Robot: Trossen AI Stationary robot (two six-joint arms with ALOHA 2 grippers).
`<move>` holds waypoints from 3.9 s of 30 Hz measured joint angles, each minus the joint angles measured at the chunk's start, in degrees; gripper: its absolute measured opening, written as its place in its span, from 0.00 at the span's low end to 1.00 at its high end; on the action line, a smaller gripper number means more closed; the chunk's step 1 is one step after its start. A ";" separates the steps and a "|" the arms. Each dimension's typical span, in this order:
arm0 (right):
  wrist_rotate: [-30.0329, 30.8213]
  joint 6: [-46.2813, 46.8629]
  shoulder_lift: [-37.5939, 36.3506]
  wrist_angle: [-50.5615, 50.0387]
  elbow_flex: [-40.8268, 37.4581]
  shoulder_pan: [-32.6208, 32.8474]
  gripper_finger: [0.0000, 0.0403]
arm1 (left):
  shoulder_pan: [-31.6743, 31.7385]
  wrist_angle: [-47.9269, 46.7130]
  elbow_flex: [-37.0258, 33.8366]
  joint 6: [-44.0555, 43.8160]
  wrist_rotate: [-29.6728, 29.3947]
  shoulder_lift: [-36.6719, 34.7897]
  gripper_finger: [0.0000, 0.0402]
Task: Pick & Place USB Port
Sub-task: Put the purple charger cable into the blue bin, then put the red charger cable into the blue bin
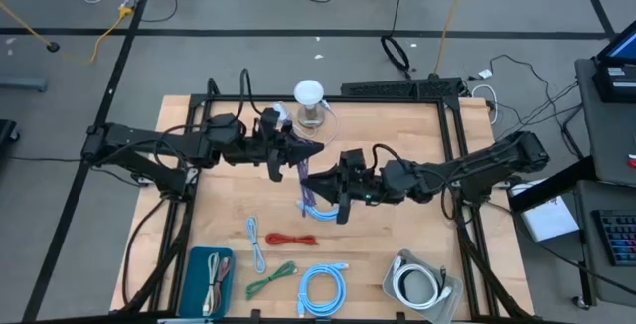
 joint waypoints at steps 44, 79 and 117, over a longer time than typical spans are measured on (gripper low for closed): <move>3.51 -4.39 -7.04 -11.74 0.09 1.72 0.53 | -55.20 -81.64 -0.15 -94.84 -12.19 -0.07 0.02; 3.34 -3.06 -7.02 -11.76 0.05 2.27 0.53 | -56.96 -69.23 -9.01 -96.71 -8.53 14.90 0.07; 3.37 -2.19 -7.01 -11.49 0.05 1.86 0.53 | -55.81 -79.46 -9.01 -85.50 -25.18 -1.35 0.30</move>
